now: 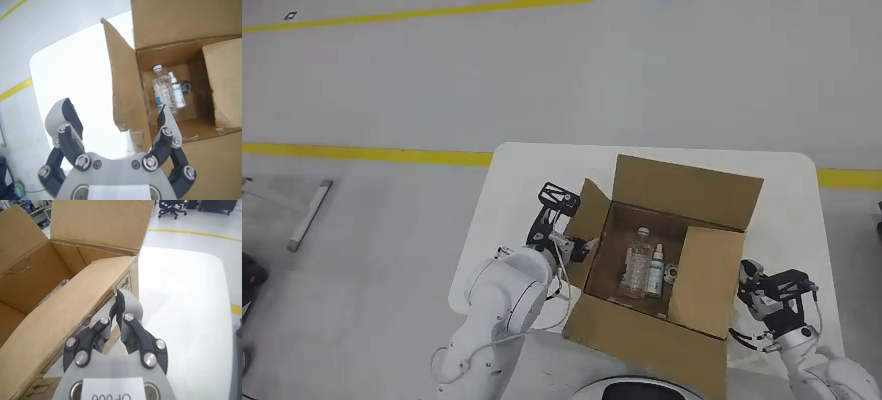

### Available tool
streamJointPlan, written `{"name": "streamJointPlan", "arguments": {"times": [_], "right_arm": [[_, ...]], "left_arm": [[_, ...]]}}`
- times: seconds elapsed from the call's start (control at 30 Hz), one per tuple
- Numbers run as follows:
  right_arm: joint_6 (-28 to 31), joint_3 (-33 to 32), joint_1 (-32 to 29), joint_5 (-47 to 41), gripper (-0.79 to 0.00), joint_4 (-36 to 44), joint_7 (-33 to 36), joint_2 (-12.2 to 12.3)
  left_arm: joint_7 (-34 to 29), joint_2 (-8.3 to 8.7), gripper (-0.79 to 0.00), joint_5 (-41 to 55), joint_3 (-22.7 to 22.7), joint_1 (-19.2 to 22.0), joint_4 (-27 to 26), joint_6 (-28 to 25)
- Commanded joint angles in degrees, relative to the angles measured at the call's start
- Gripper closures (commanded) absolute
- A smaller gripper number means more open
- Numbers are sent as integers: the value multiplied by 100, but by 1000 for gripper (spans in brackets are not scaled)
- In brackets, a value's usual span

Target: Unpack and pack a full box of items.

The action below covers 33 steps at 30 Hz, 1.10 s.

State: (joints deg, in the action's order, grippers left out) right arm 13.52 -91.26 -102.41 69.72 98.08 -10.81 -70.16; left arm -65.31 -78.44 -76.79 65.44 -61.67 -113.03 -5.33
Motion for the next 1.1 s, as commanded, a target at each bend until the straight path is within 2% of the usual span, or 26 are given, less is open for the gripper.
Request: {"name": "streamJointPlan", "arguments": {"times": [0.0, 0.23, 0.63, 0.83, 1.07], "right_arm": [[-137, 199, 85, 150, 0, -20, -27, -22], [-599, 536, 387, 207, 0, -42, 44, -86], [-697, 752, 787, 489, 0, -2, 252, -109], [-722, 685, 635, 506, 0, 58, 201, -104], [-718, 571, 510, 426, 0, 32, 136, -98]], "left_arm": [[10, 2, -785, 16, -22, -25, -73, -32], [30, 3, -785, 303, -67, -77, -279, -119], [-72, 14, -785, 314, -348, -31, -325, -416], [-73, 54, -785, 21, -8, -47, -313, -181], [-120, 129, -785, -323, 482, -142, -349, -192]]}}
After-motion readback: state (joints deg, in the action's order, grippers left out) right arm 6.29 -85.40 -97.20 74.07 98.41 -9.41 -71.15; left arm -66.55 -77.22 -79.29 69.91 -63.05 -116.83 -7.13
